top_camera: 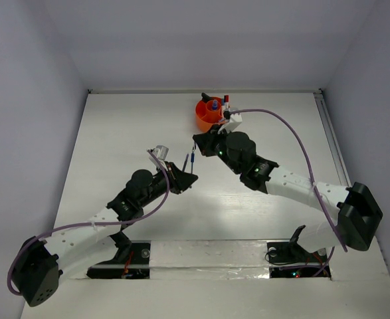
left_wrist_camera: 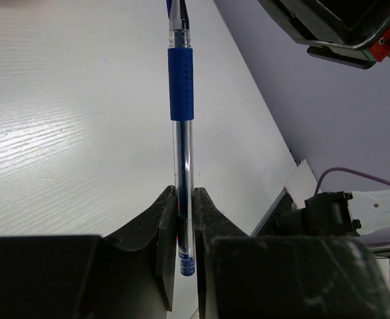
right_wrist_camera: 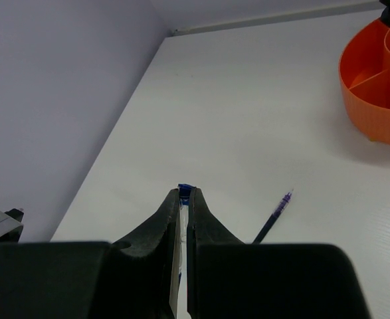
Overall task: Sort the stationery into containers
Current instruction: Close the pen cap on the pen.
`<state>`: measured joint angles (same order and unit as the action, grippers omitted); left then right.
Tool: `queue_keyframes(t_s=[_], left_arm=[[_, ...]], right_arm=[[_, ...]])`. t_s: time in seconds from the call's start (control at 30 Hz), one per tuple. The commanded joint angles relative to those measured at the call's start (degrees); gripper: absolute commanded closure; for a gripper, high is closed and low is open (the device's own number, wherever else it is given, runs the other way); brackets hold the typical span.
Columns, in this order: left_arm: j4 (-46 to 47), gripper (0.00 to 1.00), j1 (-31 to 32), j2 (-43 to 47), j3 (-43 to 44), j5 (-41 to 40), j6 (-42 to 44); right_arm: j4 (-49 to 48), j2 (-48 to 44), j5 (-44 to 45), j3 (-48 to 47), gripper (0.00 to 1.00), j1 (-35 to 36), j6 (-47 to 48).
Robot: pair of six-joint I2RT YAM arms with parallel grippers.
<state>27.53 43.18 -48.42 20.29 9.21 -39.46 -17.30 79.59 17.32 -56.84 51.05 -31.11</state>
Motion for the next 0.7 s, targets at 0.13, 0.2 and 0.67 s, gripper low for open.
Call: queue_keyframes(t_s=[0.13,0.2,0.67], left_arm=[[4.37,1.00,0.06,-1.06,2.21,1.51,0.18],[4.64,1.00,0.06,-1.15,1.94,1.69,-0.18],[2.97,1.00,0.06,1.22,1.77,-0.07,0.17]], right_arm=[[-2.48,0.48,-1.24,-2.48,1.00,-0.07,-0.35],[-2.13,0.39,-0.36,-2.75,1.00,-0.07,-0.35],[-2.04,-0.23,-0.36,-2.23,1.00,-0.07,0.09]])
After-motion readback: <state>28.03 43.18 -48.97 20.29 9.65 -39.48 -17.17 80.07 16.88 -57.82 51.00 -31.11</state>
